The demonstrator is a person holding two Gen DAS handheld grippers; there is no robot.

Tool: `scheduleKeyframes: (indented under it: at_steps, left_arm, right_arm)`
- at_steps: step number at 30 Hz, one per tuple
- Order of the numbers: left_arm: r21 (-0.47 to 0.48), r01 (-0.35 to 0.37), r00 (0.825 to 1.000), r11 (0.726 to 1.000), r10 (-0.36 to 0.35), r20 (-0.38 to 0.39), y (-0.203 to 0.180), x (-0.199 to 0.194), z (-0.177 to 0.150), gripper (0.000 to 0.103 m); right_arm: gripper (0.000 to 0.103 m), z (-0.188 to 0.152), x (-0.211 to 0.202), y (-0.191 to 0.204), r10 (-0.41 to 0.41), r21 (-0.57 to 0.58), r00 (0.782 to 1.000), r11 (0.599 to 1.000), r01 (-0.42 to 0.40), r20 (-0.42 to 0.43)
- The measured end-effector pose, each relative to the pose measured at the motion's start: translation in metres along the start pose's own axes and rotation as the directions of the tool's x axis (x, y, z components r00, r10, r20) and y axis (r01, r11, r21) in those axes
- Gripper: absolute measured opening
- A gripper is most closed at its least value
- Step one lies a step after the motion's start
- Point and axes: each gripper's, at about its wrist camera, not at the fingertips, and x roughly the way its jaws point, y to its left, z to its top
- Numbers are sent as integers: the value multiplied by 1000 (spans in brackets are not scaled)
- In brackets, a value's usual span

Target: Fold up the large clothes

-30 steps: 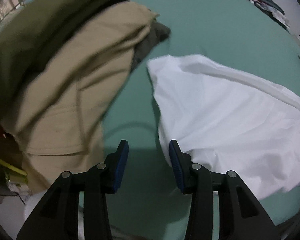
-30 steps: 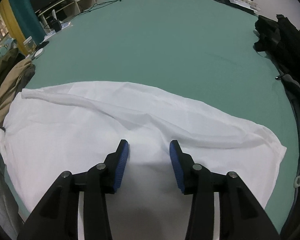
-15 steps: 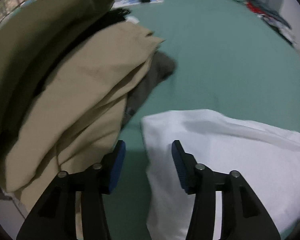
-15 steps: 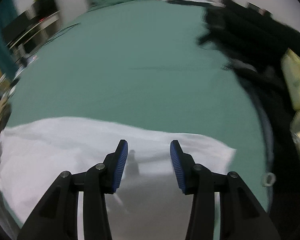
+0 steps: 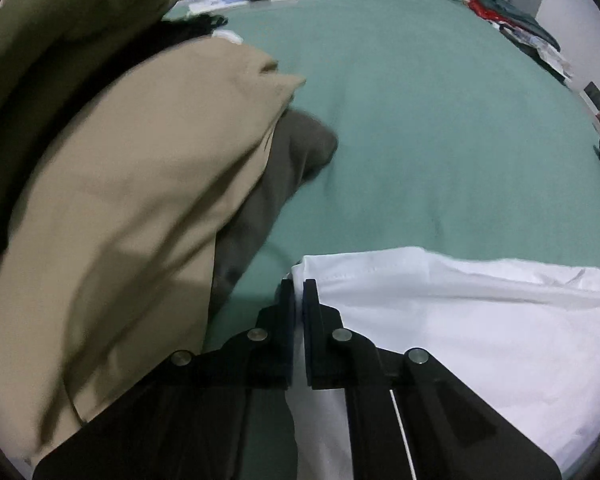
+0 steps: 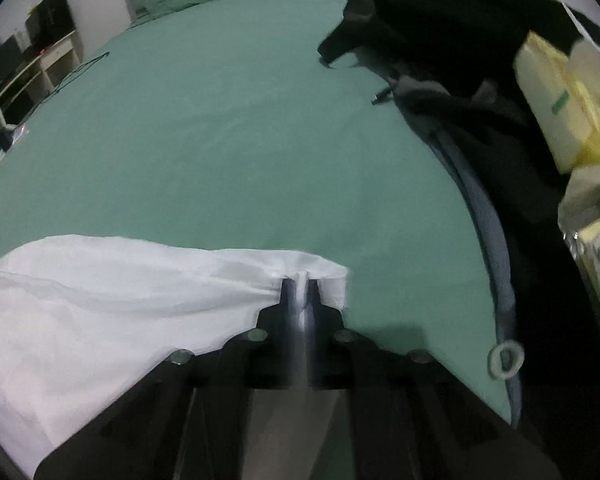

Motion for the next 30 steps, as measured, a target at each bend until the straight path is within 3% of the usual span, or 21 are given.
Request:
scheduleKeyframes:
  at_steps: [5,10,12,14,18,23,28,30]
  left_arm:
    - [10,9,997,1000,-10,83,-6,-8,24,4]
    - [8,-18,1000,1000,18,16,-11,9,27,5]
    - [26,-36,999,999,36,-1,-14,14,17,16]
    - [46,-57,998,997,57,17,-16,4,13,42]
    - [71,-45,999,996,44,15,-28,-13,-10,42]
    - [107,-28,999,994,33,-41,-39,-25,-51,42]
    - [129,-37,998,991,42,-42,-35,-30,-80,42]
    - [145,-29,999,989,34,-32,-33,-34,-87,26]
  right_arm:
    - [4,1,-7,1,-89,-16,995,996,89,45]
    - [4,0,-3,-7,-95,12,995,995,95,28]
    - [5,0,-3,-10,-91,29,995,996,90,32]
    - [9,0,-5,-11,-97,38,995,995,96,18]
    - [29,-3,-14,-11,-131,55,991,990,130,15]
    - [43,-14,-42,10,-38,67,997,997,34,60]
    - [43,-37,-63,42,99,-3,991,995,-99,87]
    - [43,-51,-66,55,185,-29,981,983,-184,64]
